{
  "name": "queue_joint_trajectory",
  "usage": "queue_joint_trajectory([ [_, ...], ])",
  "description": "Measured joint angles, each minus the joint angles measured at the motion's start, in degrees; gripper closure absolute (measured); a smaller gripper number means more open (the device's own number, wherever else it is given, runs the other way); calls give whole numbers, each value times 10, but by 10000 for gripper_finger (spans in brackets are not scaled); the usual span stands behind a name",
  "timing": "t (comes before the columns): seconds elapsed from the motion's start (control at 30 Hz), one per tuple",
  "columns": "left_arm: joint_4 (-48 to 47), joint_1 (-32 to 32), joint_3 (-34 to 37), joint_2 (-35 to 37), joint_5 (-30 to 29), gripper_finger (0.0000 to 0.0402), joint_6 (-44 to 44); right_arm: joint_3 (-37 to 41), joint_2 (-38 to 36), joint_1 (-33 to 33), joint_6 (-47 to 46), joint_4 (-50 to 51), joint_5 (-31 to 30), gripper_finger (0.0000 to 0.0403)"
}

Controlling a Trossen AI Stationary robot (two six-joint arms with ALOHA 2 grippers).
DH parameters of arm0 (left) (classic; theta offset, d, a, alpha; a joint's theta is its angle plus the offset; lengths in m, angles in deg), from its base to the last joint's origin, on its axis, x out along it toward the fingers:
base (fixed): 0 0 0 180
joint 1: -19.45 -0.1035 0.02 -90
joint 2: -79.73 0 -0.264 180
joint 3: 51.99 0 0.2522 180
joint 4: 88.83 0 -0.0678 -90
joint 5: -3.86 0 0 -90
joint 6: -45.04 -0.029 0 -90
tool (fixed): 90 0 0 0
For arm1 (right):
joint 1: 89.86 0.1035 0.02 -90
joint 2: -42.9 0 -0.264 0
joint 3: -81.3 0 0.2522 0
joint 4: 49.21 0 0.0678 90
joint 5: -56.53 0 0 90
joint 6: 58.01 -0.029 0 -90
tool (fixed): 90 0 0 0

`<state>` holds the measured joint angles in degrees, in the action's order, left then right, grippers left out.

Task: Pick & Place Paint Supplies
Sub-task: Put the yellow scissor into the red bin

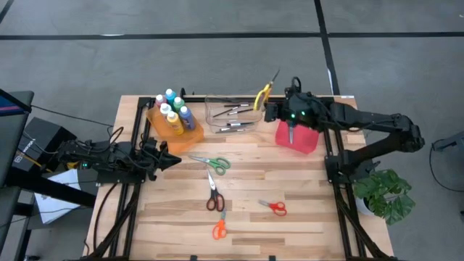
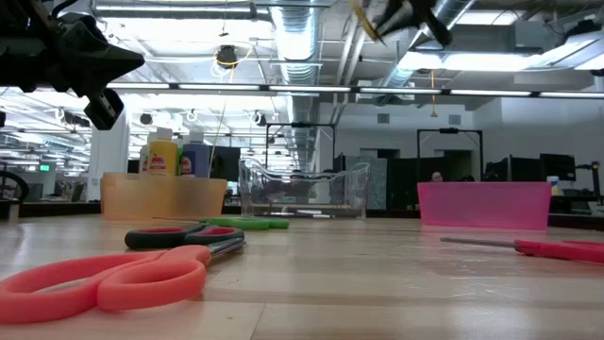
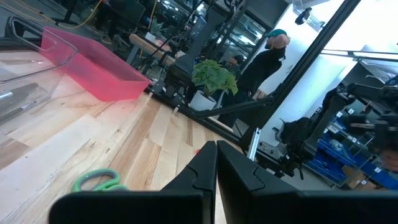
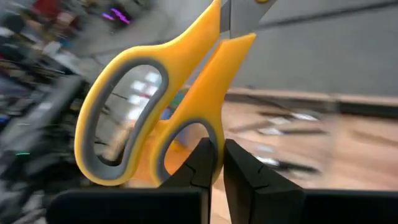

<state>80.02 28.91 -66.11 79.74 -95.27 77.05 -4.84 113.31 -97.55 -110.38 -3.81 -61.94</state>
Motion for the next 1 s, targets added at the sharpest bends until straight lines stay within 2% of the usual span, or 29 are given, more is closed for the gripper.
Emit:
queue_joint_trajectory([
  [0.2, 0, 0, 0, 0, 0, 396, 0, 0, -5, -46, -61, 174, 34, 389],
  [0.4, 0, 0, 0, 0, 0, 396, 0, 0, -2, -48, -91, 297, 36, 390],
  [0.57, 0, 0, 0, 0, 0, 396, 0, 12, -3, -25, -112, 339, 45, 390],
  [0.73, 0, 0, 0, 0, 0, 396, 0, 74, -7, -10, -159, 345, 64, 390],
  [0.87, 0, 0, 0, 0, 0, 396, 0, 115, -7, -29, -168, 338, 80, 390],
  [1.0, 0, 0, 0, 0, 0, 396, 0, 128, -7, -78, -147, 375, 98, 390],
])
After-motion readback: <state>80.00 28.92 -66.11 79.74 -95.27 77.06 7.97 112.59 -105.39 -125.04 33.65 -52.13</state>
